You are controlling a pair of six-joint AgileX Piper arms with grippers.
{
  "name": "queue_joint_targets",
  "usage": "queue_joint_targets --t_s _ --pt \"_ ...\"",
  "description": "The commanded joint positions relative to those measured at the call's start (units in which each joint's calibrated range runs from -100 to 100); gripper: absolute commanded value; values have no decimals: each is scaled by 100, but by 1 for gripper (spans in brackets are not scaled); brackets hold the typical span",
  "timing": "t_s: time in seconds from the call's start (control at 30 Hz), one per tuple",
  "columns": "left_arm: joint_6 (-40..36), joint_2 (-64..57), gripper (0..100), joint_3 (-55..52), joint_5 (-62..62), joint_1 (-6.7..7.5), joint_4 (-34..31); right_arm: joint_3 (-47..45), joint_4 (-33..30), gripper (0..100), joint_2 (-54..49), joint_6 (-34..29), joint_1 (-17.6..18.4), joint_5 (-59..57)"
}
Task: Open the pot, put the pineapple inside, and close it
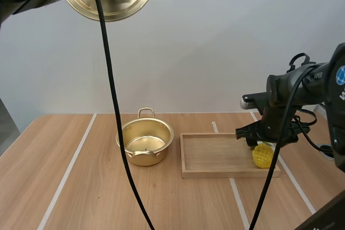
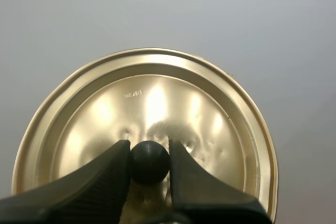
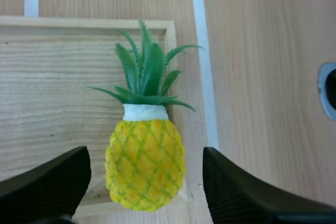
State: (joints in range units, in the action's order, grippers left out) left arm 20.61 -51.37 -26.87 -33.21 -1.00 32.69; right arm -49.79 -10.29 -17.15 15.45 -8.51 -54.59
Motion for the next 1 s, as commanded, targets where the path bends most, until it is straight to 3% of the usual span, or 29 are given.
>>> queue_joint_targets --t_s 0.0,0.97 --pt "-42 -32 0 50 132 17 47 -24 27 100 100 66 -22 48" --pt "-42 -32 0 50 132 17 47 -24 13 100 829 66 -22 636"
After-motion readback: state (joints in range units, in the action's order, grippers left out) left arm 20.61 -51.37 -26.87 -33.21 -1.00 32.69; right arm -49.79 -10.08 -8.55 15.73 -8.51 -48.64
